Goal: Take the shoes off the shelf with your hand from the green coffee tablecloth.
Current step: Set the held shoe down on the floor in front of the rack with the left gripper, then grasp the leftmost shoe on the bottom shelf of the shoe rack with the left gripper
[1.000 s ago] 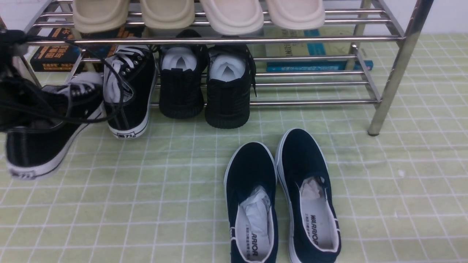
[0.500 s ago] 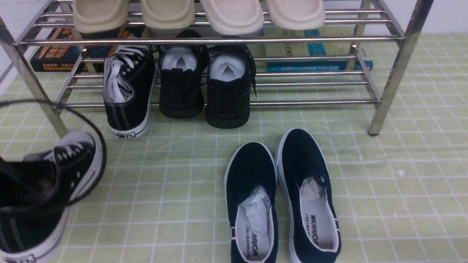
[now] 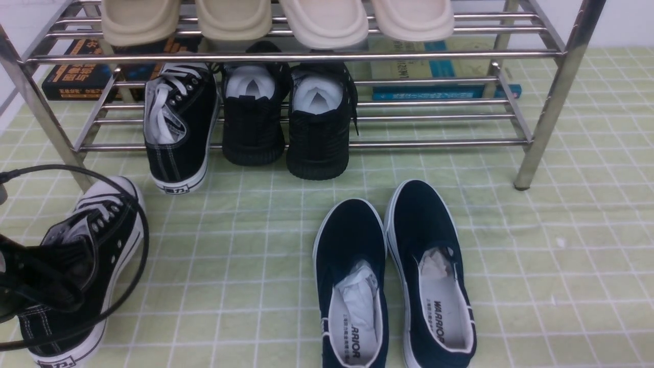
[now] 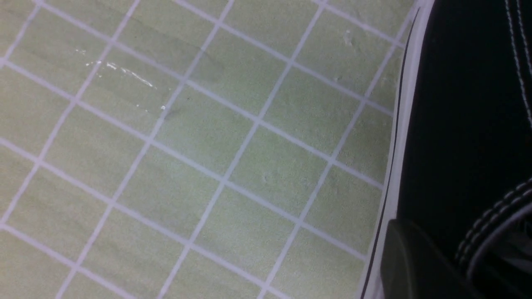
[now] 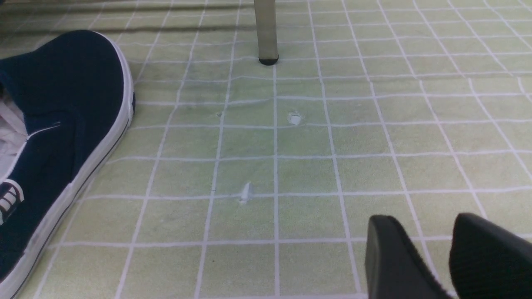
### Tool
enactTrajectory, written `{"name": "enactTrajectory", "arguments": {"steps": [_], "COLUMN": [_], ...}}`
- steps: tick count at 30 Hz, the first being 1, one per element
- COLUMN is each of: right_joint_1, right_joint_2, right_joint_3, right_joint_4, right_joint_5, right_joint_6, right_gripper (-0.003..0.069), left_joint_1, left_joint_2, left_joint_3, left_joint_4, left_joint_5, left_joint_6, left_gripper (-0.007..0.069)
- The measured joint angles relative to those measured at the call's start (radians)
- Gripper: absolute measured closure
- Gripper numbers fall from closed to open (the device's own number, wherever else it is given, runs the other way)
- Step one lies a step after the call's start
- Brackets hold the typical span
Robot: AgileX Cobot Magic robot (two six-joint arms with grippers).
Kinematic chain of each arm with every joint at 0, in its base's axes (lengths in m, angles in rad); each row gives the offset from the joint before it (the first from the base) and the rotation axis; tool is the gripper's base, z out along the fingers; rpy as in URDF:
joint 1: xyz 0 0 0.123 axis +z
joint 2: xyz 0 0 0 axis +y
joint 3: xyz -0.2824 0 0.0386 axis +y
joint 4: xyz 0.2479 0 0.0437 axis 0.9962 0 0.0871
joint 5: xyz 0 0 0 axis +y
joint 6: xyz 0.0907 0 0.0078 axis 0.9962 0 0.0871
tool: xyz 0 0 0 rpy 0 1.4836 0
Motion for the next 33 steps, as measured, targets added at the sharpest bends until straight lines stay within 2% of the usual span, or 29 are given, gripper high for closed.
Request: {"name": "enactTrajectory", "arguments": {"steps": [13,17,19,24,26,31,33], "right_joint_1": [0.0,0.0,0.0,0.0,0.0,0.0,0.0], "right_joint_2": [0.0,0.0,0.0,0.0,0.0,0.0,0.0], "right_joint_3": [0.0,0.0,0.0,0.0,0.0,0.0,0.0], "right_joint_4": [0.0,0.002,0.002,0.002,0.002,0.002,0.002], "right_joint_5": [0.0,0.0,0.0,0.0,0.0,0.0,0.0], "right_joint_6": [0.0,0.0,0.0,0.0,0.0,0.0,0.0], "right_gripper": [0.0421,0.0421,0.0421,0.0421,0.0421,0.0421,0.0421], "left_joint_1": [0.0,0.0,0.0,0.0,0.0,0.0,0.0], "left_joint_2": [0.021,0.047,0.047,-0.003,-0.039,-0.136,-0.194], "left_joint_3": [0.057,0.087,0.088,0.043,-0.002,-0.101,-0.116], "left_joint_4": [-0.001,-0.005,-0.008,-0.008,-0.009,-0.023,-0.048], "left_joint_5": [-0.051,-0.116,-0.123,-0.008,0.079,0.275,0.357], "left_joint_6": [-0.005,-0.005,-0.005,-0.005,0.002,0.085,0.152], "left_gripper": [0.0571,0.0475,0.0379,0.0208,0.0169,0.017,0.0235]}}
